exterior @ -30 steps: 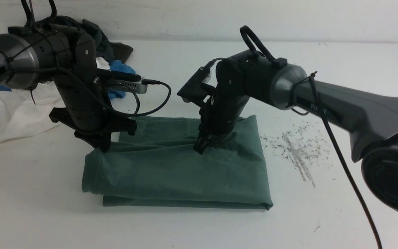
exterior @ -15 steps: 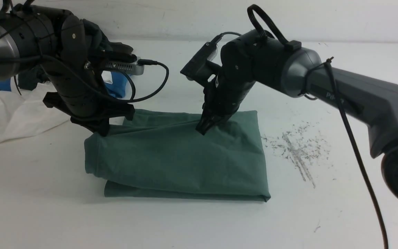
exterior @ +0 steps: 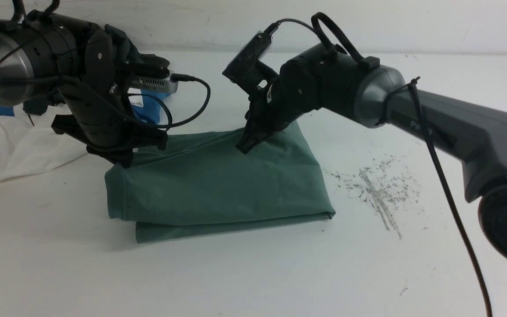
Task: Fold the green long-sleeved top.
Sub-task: Use the right arm to drag the right edge of the fabric to the left and folds it over the left edge
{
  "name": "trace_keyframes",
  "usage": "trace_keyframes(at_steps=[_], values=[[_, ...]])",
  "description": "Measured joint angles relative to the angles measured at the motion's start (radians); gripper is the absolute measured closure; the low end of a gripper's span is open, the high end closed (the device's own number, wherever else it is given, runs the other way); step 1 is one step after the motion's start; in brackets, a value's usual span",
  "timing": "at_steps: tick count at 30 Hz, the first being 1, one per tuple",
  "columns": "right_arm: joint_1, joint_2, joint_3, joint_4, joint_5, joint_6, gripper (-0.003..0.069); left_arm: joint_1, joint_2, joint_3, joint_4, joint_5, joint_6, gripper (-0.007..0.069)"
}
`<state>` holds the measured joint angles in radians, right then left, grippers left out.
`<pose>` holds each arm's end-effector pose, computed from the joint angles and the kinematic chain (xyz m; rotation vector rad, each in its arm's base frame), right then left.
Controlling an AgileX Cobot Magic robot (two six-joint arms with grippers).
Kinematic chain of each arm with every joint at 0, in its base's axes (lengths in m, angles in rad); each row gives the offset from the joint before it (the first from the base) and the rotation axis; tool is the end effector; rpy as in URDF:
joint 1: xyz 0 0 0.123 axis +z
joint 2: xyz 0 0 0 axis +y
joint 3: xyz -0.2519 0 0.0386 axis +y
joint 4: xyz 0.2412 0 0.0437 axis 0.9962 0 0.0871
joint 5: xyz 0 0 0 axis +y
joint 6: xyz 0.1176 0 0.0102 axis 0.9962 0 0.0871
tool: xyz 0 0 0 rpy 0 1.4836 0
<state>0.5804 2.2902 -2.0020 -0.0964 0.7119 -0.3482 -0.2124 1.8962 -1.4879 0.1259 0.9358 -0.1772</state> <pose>0.4313 0.2739 0.1673 -1.1668 2.1871 -0.0103 0.3861 -0.0711 0.1821 0.1320 2.8084 0.0701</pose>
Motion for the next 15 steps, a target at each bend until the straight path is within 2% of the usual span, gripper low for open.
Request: trace_keyframes(at_steps=[15], values=[[-0.019,0.043,0.001,0.012,-0.115,0.051,0.0657,0.080,0.033,0.000,-0.030,-0.103,-0.072,0.0597]])
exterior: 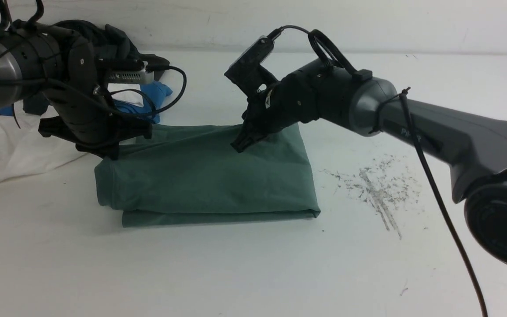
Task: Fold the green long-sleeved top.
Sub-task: Use the right arm to drag the right edge of the fabric to the left and folds it over the left edge
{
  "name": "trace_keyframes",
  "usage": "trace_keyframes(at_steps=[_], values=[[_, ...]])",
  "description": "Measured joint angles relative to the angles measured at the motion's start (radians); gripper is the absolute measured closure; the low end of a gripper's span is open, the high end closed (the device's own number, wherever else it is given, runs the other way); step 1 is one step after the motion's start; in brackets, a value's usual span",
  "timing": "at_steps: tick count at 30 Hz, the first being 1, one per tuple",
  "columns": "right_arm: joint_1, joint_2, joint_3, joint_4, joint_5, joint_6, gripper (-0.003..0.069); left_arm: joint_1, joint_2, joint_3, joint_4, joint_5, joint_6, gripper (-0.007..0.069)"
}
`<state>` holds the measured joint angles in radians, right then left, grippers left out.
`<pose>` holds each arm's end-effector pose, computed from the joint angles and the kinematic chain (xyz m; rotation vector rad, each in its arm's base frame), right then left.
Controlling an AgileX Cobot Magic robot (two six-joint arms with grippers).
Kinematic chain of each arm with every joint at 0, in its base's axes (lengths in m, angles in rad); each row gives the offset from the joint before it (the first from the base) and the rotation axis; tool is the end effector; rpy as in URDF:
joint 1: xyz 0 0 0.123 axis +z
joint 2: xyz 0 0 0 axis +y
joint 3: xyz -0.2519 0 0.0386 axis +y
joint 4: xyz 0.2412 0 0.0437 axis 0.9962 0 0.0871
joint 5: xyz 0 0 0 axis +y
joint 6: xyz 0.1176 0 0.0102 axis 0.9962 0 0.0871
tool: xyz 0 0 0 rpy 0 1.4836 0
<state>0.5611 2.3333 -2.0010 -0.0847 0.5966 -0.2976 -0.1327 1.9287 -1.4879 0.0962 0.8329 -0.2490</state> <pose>0.4456 0.2734 0.1533 -1.0597 2.1643 0.0320 0.4031 -0.0453 0.1729 -0.0899 2.7474 0.0117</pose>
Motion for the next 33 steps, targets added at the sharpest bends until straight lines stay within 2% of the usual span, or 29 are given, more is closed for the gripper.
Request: trace_keyframes(at_steps=[6,9,13,14,17,21,27,33], values=[[-0.003,0.021,0.000,0.002,-0.019,0.005,0.0655,0.000,0.052,0.000,0.000,-0.021,0.000,0.0595],[-0.003,0.021,0.000,0.003,-0.020,0.005,0.0631,0.000,0.071,0.000,0.006,-0.036,-0.001,0.0570],[-0.004,0.021,0.000,-0.004,-0.019,0.005,0.0519,0.002,0.074,0.000,0.060,-0.061,-0.029,0.0475],[-0.004,0.021,0.000,-0.003,-0.019,0.005,0.0512,0.002,0.074,0.000,0.063,-0.060,-0.030,0.0475],[-0.002,0.021,0.000,-0.017,0.005,0.005,0.0400,0.003,0.074,0.000,0.111,-0.066,-0.055,0.0380],[0.002,0.010,0.000,-0.051,0.054,0.031,0.0329,0.003,0.074,0.000,0.171,-0.066,-0.080,0.0309],[0.007,-0.066,0.001,-0.093,0.207,0.124,0.0303,0.004,0.035,0.000,0.212,-0.043,-0.116,0.0281],[0.008,-0.127,0.001,-0.139,0.353,0.158,0.0302,0.004,-0.056,0.000,0.218,-0.043,-0.122,0.0295]])
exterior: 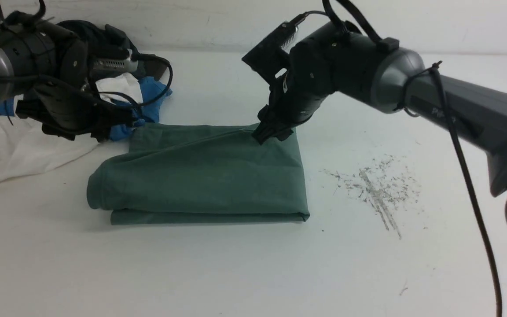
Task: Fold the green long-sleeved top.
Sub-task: Use the right arm to drag the right edge of the fabric to the left and folds it over the left edge
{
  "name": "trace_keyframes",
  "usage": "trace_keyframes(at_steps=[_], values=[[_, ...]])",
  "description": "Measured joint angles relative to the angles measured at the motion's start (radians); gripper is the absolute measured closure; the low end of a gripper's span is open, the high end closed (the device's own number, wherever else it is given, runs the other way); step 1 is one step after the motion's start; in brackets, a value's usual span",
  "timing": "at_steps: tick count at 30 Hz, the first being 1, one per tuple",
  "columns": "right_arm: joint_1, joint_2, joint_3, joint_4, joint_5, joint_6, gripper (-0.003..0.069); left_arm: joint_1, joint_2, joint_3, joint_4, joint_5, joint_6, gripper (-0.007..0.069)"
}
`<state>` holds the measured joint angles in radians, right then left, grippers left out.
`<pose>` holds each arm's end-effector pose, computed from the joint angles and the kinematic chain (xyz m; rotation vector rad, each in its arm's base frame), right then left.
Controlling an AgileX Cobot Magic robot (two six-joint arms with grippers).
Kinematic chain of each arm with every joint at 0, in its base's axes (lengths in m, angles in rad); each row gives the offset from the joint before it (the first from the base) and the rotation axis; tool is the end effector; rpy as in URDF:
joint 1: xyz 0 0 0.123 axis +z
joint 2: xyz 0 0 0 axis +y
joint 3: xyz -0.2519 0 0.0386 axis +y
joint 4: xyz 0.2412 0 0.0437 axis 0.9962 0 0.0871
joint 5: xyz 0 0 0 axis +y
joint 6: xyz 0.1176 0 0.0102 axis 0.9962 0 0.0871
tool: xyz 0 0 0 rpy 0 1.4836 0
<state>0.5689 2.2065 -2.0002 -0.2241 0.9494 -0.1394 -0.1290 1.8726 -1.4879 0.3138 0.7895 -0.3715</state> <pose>0.4182 0.2421 0.1950 -1.0052 2.4032 -0.1331 0.4077 -0.0268 0.2014 -0.0983 2.6015 0.1929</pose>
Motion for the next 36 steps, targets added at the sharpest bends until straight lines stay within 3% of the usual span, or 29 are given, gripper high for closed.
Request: trace_keyframes(at_steps=[4,6,7,8,10,13,19,25,32,36], values=[[0.000,-0.015,0.000,-0.016,0.089,0.009,0.0325,0.002,-0.037,0.000,-0.002,0.014,0.002,0.0351],[-0.002,-0.020,0.000,-0.014,0.201,0.014,0.0400,0.000,-0.051,0.000,-0.034,0.068,0.039,0.0456],[-0.003,-0.020,0.000,-0.011,0.210,0.016,0.0416,0.000,-0.051,0.000,-0.038,0.071,0.044,0.0466],[-0.013,-0.021,0.000,0.015,0.261,0.019,0.0482,-0.009,-0.051,0.009,-0.079,0.084,0.093,0.0554],[-0.030,-0.021,0.003,0.061,0.278,0.019,0.0573,-0.022,-0.046,0.029,-0.133,0.076,0.145,0.0607],[-0.060,-0.020,0.004,0.145,0.283,0.013,0.0650,-0.034,-0.013,0.043,-0.201,0.046,0.195,0.0629],[-0.116,0.022,0.004,0.347,0.280,-0.029,0.0673,-0.011,0.120,0.046,-0.224,0.025,0.218,0.0629],[-0.139,0.056,0.004,0.420,0.282,-0.058,0.0674,0.012,0.147,0.052,-0.225,0.026,0.218,0.0629],[-0.205,0.037,0.004,0.433,0.283,0.001,0.0671,0.015,-0.030,0.052,-0.223,0.066,0.220,0.0629],[-0.230,0.039,0.004,0.485,0.283,0.015,0.0598,0.015,-0.188,0.058,-0.225,0.139,0.227,0.0629]])
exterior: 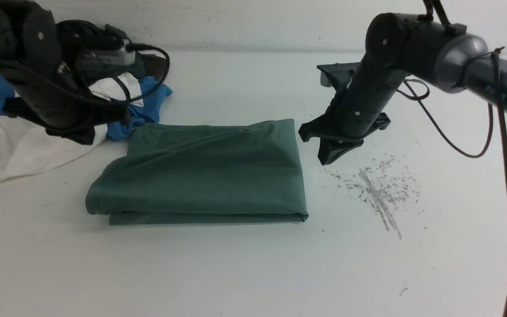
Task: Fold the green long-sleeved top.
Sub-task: Use the right arm to drag the right edge of the fabric to the left and folds it over the left edge
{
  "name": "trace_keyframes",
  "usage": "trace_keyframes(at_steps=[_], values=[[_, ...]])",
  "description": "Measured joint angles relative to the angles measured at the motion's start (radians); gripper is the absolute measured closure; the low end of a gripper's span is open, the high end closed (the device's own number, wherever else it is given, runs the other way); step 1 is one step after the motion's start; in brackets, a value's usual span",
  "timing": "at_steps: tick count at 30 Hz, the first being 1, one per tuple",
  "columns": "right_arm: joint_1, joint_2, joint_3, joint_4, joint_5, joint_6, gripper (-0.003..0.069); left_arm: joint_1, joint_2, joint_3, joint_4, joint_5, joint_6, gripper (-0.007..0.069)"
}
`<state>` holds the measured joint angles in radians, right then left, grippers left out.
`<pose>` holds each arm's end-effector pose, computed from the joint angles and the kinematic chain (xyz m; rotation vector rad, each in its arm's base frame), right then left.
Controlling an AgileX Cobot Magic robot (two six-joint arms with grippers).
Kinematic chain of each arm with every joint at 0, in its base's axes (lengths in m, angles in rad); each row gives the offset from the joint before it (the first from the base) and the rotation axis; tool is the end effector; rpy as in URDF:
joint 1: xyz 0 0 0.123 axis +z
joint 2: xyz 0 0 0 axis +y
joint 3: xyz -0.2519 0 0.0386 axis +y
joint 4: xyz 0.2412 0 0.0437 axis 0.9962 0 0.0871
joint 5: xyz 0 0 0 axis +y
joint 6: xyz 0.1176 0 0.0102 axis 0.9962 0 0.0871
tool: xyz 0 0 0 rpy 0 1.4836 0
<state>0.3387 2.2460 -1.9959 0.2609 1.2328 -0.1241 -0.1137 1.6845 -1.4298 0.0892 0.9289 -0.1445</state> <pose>0.4179 0.1777 0.1656 -0.5862 2.9102 0.4043 0.3639 -0.0331 0.2457 0.0071 2.6607 0.0285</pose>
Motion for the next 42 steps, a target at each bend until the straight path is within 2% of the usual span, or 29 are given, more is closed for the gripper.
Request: trace_keyframes(at_steps=[2,3,5,6,8,9,10,12,14,15,17,19,20,21,22,24,30,35,38,39,40,41,42], values=[[0.000,0.003,0.000,0.011,0.000,-0.010,0.0562,0.000,-0.039,0.013,-0.001,0.009,0.000,0.0629],[0.001,0.015,0.000,0.031,0.000,-0.024,0.0482,0.000,-0.121,0.062,-0.003,0.012,0.000,0.0629],[0.001,0.025,0.000,0.039,-0.009,-0.026,0.0419,0.000,-0.161,0.097,-0.003,0.012,0.000,0.0629],[0.001,0.041,0.000,0.041,-0.032,-0.027,0.0335,0.000,-0.224,0.155,-0.009,0.011,0.000,0.0629],[0.001,0.060,0.000,0.050,-0.064,-0.027,0.0242,0.000,-0.307,0.254,-0.026,0.007,0.000,0.0629],[0.001,0.063,0.000,0.052,-0.067,-0.028,0.0233,0.000,-0.307,0.263,-0.028,0.007,0.000,0.0629],[0.001,0.078,0.000,0.069,-0.087,-0.029,0.0179,0.000,-0.359,0.330,-0.051,-0.003,0.000,0.0629],[0.001,0.094,0.000,0.100,-0.106,-0.030,0.0147,0.000,-0.409,0.385,-0.078,-0.012,0.000,0.0629],[0.001,0.115,0.000,0.139,-0.113,-0.037,0.0152,0.000,-0.462,0.450,-0.111,-0.012,0.001,0.0629],[0.001,0.120,0.000,0.150,-0.114,-0.042,0.0176,0.000,-0.482,0.467,-0.117,-0.012,0.001,0.0629],[0.001,0.123,0.000,0.171,-0.112,-0.055,0.0267,0.000,-0.513,0.501,-0.123,-0.008,0.001,0.0629],[0.001,0.123,-0.002,0.183,-0.099,-0.080,0.0431,0.000,-0.545,0.522,-0.124,0.006,0.001,0.0629],[0.001,0.123,-0.002,0.184,-0.097,-0.083,0.0451,0.000,-0.548,0.523,-0.124,0.010,0.001,0.0629],[0.001,0.123,-0.009,0.181,-0.075,-0.095,0.0558,0.000,-0.567,0.528,-0.126,0.022,0.001,0.0629],[-0.006,0.123,-0.013,0.173,-0.053,-0.097,0.0608,0.000,-0.587,0.531,-0.129,0.029,0.001,0.0629],[-0.017,0.115,-0.014,0.152,-0.027,-0.089,0.0627,0.000,-0.610,0.531,-0.133,0.050,0.001,0.0629],[-0.124,0.040,-0.004,-0.042,-0.007,-0.043,0.0629,0.000,-0.722,0.531,-0.139,0.098,0.001,0.0629],[-0.159,0.008,0.016,-0.071,-0.003,-0.019,0.0627,0.000,-0.786,0.531,-0.140,0.100,0.001,0.0629],[-0.152,-0.004,0.053,-0.067,-0.003,0.014,0.0592,0.000,-0.816,0.531,-0.141,0.108,0.001,0.0629],[-0.148,-0.016,0.086,-0.066,-0.003,0.032,0.0540,0.000,-0.831,0.531,-0.141,0.125,0.001,0.0629],[-0.148,-0.016,0.090,-0.066,-0.003,0.034,0.0540,0.000,-0.834,0.531,-0.141,0.126,0.001,0.0629],[-0.147,-0.025,0.107,-0.067,-0.004,0.042,0.0503,0.000,-0.840,0.531,-0.141,0.134,0.001,0.0629],[-0.147,-0.051,0.153,-0.080,-0.004,0.071,0.0437,0.000,-0.852,0.531,-0.141,0.151,0.001,0.0629]])
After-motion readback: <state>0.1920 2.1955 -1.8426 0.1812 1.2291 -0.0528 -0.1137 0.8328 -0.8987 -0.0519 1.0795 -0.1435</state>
